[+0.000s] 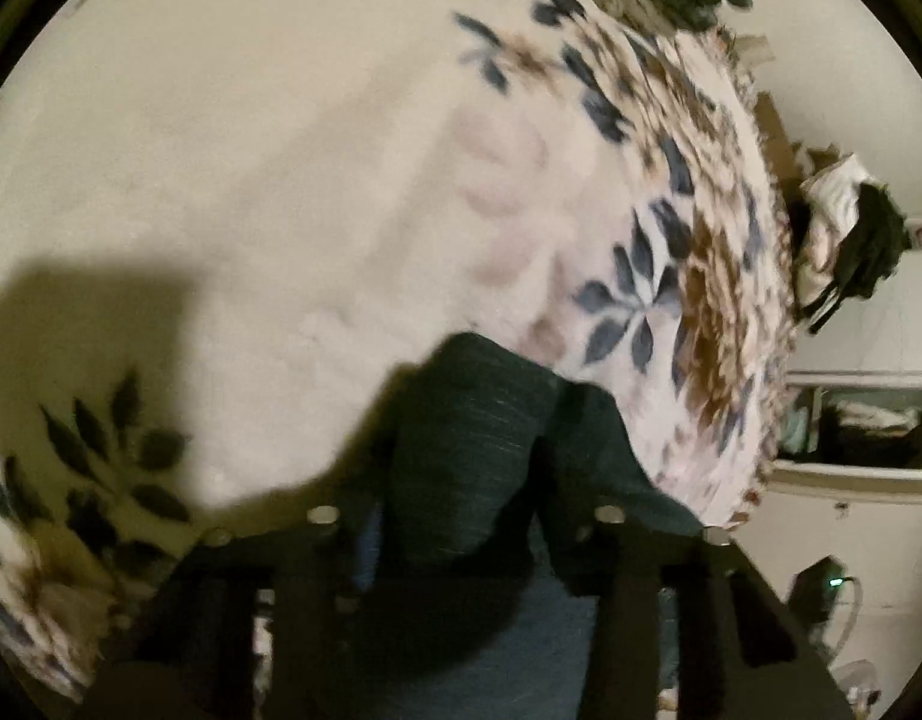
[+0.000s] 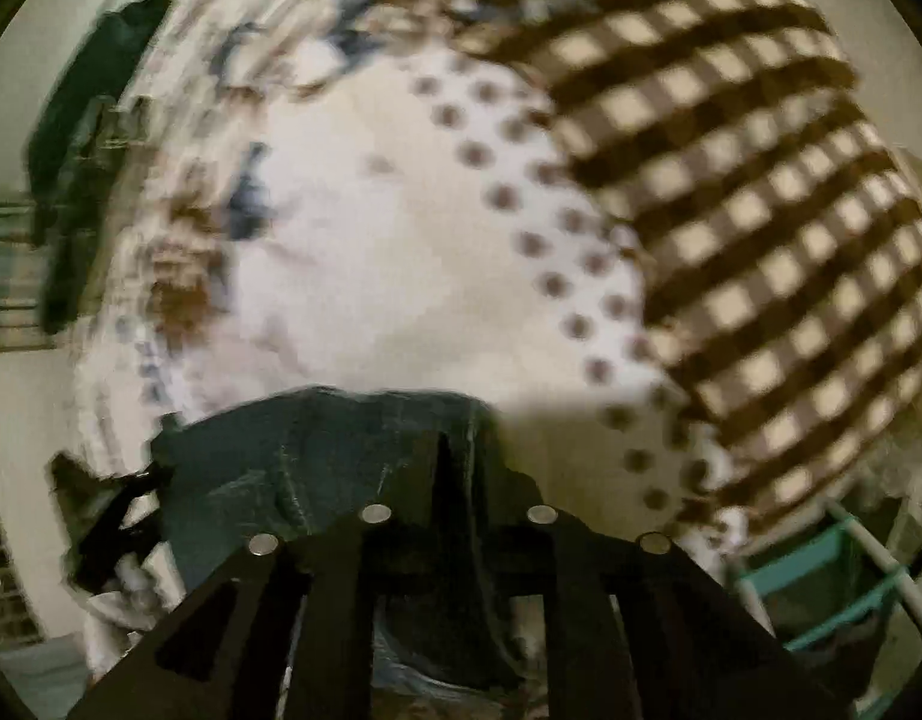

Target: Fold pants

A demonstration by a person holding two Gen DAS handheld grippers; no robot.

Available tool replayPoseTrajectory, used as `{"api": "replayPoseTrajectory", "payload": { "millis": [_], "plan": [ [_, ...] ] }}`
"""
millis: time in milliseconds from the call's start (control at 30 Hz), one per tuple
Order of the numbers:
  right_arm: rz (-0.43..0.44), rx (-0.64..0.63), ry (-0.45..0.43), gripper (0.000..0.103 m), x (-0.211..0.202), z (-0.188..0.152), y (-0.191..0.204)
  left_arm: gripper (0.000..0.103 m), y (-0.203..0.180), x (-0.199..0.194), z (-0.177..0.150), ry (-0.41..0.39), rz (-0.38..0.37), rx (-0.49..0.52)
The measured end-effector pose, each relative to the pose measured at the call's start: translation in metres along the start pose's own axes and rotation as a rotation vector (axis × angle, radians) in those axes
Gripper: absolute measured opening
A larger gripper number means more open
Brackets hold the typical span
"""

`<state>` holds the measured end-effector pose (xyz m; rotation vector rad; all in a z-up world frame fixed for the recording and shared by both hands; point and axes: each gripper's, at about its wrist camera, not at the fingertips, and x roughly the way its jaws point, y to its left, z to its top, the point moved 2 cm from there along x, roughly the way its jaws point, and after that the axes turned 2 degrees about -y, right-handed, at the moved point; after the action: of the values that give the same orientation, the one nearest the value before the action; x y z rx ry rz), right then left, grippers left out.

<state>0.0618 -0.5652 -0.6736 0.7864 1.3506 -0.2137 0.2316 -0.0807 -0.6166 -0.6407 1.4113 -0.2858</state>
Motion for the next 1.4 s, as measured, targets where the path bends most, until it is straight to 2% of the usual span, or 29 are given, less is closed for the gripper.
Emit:
{"api": "replayPoseTrajectory", "payload": {
  "millis": [33,100,133,200,267,300,333,367,400,467,533,633,767,867,900,1033,1133,1167,1200,1233,1267,1300,1400],
  "plan": [
    [-0.020,0.017,-0.001,0.000,0.004,-0.001,-0.003,0.031,0.007,-0.001,0.000,-0.005,-0.010,-0.013],
    [-0.112,0.038,-0.001,0.000,0.009,0.001,-0.015,0.029,0.017,-0.001,0.002,-0.001,-0.047,-0.051],
    [-0.106,0.065,0.007,0.000,0.007,0.001,-0.025,0.029,0.023,-0.002,0.003,0.005,-0.076,-0.091],
    [-0.039,0.102,0.024,0.001,0.002,-0.001,-0.035,0.030,0.026,-0.003,0.005,0.022,-0.105,-0.124],
    [0.046,0.085,0.032,0.004,-0.005,-0.004,-0.032,0.037,0.024,-0.010,0.004,0.030,-0.121,-0.132],
    [0.068,0.075,0.035,0.018,-0.011,-0.008,-0.031,0.042,0.021,-0.016,0.002,0.031,-0.116,-0.117],
    [0.083,0.070,0.033,0.049,-0.015,-0.012,-0.030,0.057,0.018,-0.024,-0.001,0.022,-0.101,-0.097],
    [0.101,0.070,0.019,0.063,-0.021,-0.019,-0.030,0.079,0.015,-0.032,-0.004,0.009,-0.100,-0.075],
    [0.113,0.074,0.009,0.081,-0.025,-0.024,-0.031,0.086,0.011,-0.039,-0.009,-0.001,-0.113,-0.063],
    [0.176,0.110,-0.007,0.084,-0.031,-0.042,-0.036,0.092,0.007,-0.051,-0.019,-0.008,-0.166,-0.057],
    [0.249,0.172,-0.005,0.090,-0.029,-0.064,-0.041,0.093,0.003,-0.056,-0.027,-0.002,-0.181,-0.049],
    [0.339,0.234,0.030,0.091,-0.009,-0.098,-0.044,0.094,0.001,-0.056,-0.039,0.015,-0.177,-0.028],
    [0.442,0.250,0.079,0.091,0.037,-0.126,-0.018,0.100,-0.003,-0.042,-0.045,0.036,-0.139,0.019],
    [0.460,0.245,0.076,0.094,0.071,-0.126,0.002,0.100,0.000,-0.034,-0.044,0.053,-0.126,0.027],
    [0.449,0.238,0.058,0.103,0.073,-0.125,0.005,0.100,0.001,-0.032,-0.046,0.062,-0.125,0.027],
    [0.468,0.211,0.010,0.103,0.076,-0.124,0.025,0.100,0.007,-0.026,-0.053,0.095,-0.111,0.041],
    [0.530,0.279,-0.009,0.103,0.077,-0.120,0.025,0.100,0.012,-0.020,-0.063,0.123,-0.115,0.041],
    [0.554,0.288,-0.021,0.101,0.074,-0.117,0.026,0.100,0.013,-0.016,-0.068,0.138,-0.120,0.045],
    [0.587,0.286,-0.045,0.095,0.069,-0.111,0.032,0.100,0.014,-0.013,-0.071,0.147,-0.118,0.049],
    [0.609,0.267,-0.063,0.095,0.064,-0.106,0.038,0.100,0.016,-0.008,-0.075,0.164,-0.109,0.054],
    [0.614,0.236,-0.079,0.095,0.059,-0.100,0.045,0.101,0.018,-0.005,-0.077,0.167,-0.110,0.057],
    [0.579,0.186,-0.090,0.094,0.058,-0.093,0.056,0.103,0.018,-0.004,-0.079,0.159,-0.117,0.065],
    [0.480,0.152,0.000,0.094,0.083,-0.087,0.067,0.103,0.018,-0.004,-0.077,0.161,-0.128,0.061]
  ]
}}
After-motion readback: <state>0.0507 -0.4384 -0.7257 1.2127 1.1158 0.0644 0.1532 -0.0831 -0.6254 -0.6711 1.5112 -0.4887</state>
